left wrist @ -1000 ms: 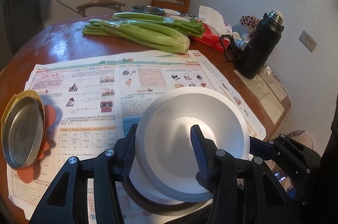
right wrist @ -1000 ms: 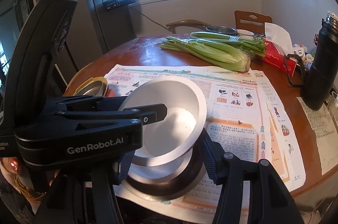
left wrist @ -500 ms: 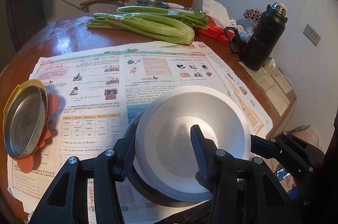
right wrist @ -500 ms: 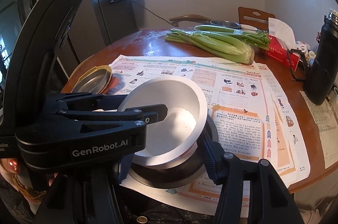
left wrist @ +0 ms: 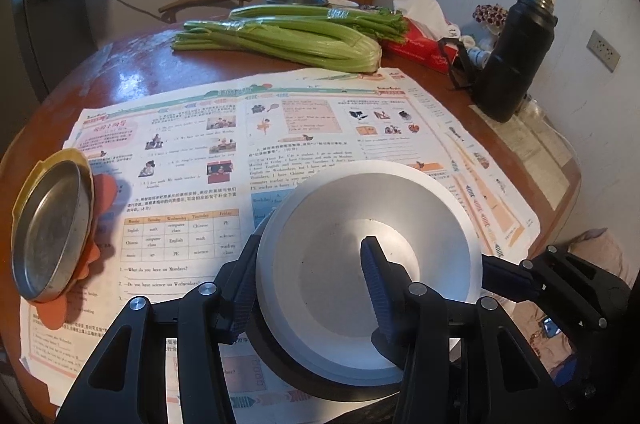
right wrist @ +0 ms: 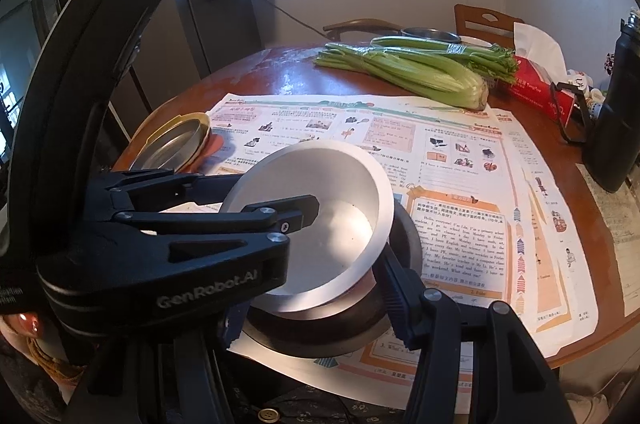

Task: Organize plates and bowls
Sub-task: 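Lower the second paper bowl into the stack and open the left gripper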

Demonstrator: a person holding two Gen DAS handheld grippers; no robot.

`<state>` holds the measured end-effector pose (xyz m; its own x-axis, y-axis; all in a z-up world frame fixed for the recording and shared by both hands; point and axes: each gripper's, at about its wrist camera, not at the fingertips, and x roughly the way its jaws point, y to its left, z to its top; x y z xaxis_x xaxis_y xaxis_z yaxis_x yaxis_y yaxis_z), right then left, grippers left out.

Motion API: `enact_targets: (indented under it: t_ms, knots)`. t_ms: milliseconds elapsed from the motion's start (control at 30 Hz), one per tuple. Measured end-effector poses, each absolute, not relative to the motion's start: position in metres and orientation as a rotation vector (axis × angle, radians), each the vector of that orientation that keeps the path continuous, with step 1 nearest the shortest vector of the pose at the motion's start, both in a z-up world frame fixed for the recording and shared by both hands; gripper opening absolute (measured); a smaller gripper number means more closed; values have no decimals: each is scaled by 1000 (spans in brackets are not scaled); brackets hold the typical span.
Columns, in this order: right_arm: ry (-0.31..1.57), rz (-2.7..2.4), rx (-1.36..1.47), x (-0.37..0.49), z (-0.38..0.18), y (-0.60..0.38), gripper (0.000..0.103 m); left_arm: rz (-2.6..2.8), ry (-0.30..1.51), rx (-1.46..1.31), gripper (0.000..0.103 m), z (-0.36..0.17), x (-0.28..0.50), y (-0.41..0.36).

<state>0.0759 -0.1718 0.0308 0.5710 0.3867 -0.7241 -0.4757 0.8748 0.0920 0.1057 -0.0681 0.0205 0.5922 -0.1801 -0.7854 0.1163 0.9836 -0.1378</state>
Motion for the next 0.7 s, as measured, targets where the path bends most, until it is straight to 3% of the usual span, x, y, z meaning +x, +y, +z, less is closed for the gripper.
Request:
enact_targets:
  t_ms: [700]
  knots:
    - [816, 486, -123, 78, 26, -177, 58, -158, 914, -84, 51, 21, 102, -62]
